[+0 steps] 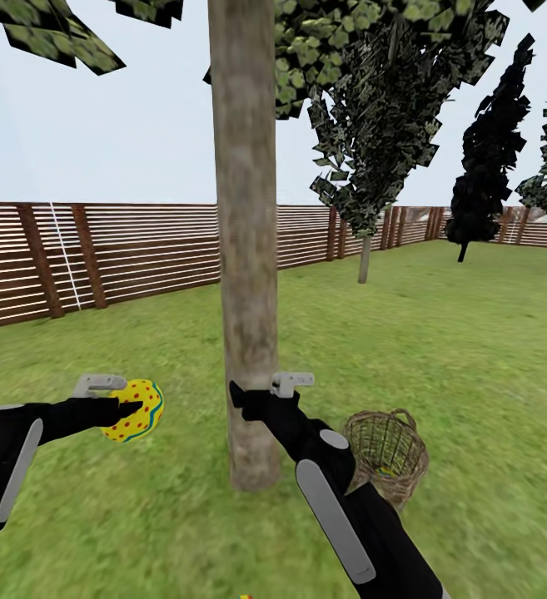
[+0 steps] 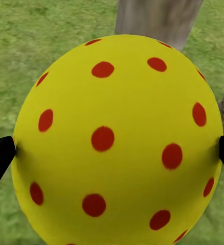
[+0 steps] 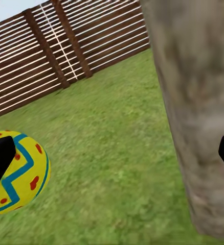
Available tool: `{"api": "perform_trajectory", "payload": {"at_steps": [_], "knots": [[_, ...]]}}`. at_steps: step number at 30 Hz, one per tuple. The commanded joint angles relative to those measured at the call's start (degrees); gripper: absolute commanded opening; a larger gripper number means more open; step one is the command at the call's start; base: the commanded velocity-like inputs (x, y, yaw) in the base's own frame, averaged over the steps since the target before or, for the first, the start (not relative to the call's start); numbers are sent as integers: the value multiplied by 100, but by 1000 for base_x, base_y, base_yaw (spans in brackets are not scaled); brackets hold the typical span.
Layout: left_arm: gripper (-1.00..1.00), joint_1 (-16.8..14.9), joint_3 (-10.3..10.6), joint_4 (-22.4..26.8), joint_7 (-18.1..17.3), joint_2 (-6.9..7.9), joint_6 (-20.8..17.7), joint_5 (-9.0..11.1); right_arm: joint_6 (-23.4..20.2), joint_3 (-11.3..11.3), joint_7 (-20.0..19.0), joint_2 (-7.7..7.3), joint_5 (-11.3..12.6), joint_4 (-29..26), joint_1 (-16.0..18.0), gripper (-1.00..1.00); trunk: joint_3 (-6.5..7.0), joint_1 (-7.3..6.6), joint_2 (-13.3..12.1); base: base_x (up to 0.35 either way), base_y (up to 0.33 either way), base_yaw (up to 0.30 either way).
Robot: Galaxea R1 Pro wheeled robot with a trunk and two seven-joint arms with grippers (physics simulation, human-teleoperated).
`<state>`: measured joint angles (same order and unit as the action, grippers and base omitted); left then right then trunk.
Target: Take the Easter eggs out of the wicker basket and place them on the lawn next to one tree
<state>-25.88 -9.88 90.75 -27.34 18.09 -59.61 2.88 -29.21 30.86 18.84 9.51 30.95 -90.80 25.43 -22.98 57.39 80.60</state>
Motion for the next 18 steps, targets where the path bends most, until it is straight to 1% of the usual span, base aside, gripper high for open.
{"api": "perform_trajectory", "payload": {"at_steps": [1, 8, 13, 17, 18], "knots": [[-100, -5, -5, 0, -1, 1, -39, 29, 21, 14, 61, -1, 60, -7, 6, 100, -26, 23, 46, 0, 0, 0], [-100, -7, -5, -5, 0, 6, -39, 20, 78, 44, 60, -1, 69, -7, 7, 100, -151, 176, 327, 0, 0, 0], [-100, -12, -7, -49, 0, -1, -39, 5, 106, 0, 58, -2, 63, -7, 6, 100, -241, 286, 527, 0, 0, 0], [-100, -17, -13, -269, 6, 1, -39, -15, 71, -17, 83, 1, 61, -10, 5, 100, -313, 374, 688, 0, 0, 0], [-100, -18, -9, -436, 8, 1, -39, -20, 64, -15, 95, 1, 61, -10, 7, 100, -331, 396, 728, 0, 0, 0]]}}
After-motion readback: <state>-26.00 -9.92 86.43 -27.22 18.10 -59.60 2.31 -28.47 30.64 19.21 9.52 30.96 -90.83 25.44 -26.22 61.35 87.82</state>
